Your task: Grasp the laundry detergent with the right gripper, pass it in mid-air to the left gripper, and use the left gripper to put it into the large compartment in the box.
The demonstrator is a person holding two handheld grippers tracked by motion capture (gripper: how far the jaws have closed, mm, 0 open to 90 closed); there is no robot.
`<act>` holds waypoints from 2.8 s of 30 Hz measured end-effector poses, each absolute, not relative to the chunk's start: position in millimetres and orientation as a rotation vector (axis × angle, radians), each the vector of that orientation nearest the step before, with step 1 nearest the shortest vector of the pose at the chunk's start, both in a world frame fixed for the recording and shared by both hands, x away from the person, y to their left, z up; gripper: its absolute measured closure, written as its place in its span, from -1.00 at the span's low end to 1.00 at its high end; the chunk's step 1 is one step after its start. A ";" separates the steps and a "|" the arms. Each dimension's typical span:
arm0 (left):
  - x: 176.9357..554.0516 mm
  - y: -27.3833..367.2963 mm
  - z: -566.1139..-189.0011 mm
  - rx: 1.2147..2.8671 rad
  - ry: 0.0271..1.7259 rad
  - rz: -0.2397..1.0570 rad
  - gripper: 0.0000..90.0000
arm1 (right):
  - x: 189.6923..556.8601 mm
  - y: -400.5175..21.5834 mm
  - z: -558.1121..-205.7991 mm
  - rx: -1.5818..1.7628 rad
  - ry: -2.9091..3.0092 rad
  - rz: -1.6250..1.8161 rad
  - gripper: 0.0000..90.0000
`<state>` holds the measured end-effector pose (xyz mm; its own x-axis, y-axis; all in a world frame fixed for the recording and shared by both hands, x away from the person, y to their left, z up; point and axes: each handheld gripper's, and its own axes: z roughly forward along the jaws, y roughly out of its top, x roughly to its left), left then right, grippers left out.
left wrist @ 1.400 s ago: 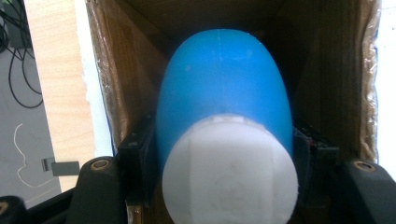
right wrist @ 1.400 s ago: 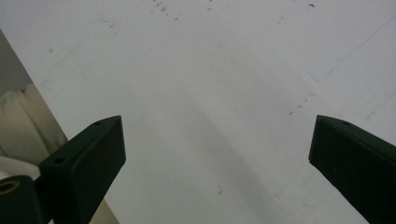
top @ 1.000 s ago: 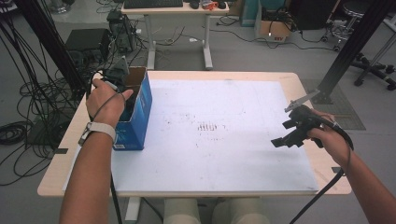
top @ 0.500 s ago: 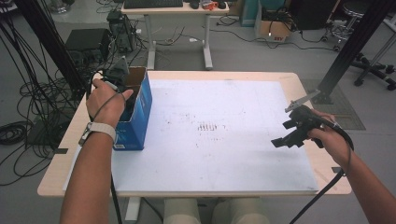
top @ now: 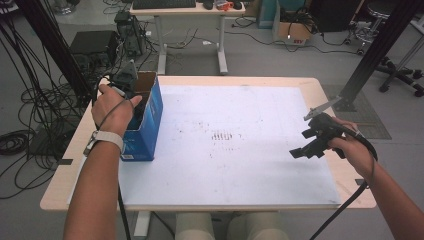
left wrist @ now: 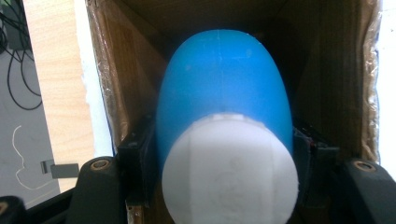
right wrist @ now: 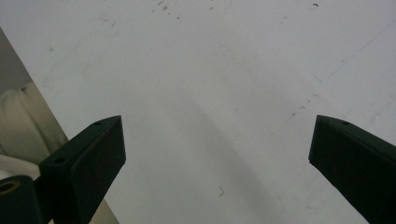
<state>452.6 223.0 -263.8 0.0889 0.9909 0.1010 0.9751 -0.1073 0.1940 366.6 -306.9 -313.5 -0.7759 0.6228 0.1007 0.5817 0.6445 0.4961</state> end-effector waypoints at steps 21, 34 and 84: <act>452.5 223.4 -265.4 2.260 2.017 0.296 -0.42 | 364.8 -309.1 -315.3 1.032 2.777 0.791 -0.92; 449.5 225.9 -262.0 2.248 1.984 0.303 -0.46 | 364.7 -308.5 -314.7 1.029 2.778 0.793 -0.92; 389.9 123.9 -108.2 2.466 1.087 0.380 -0.86 | 360.4 -309.8 -256.0 0.941 2.754 0.773 -0.92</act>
<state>389.9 123.9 -108.2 0.6576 0.7492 0.0792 0.6352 -0.6079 0.4764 360.4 -309.8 -256.0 -0.7972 0.6023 0.0408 0.5355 0.6745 0.5082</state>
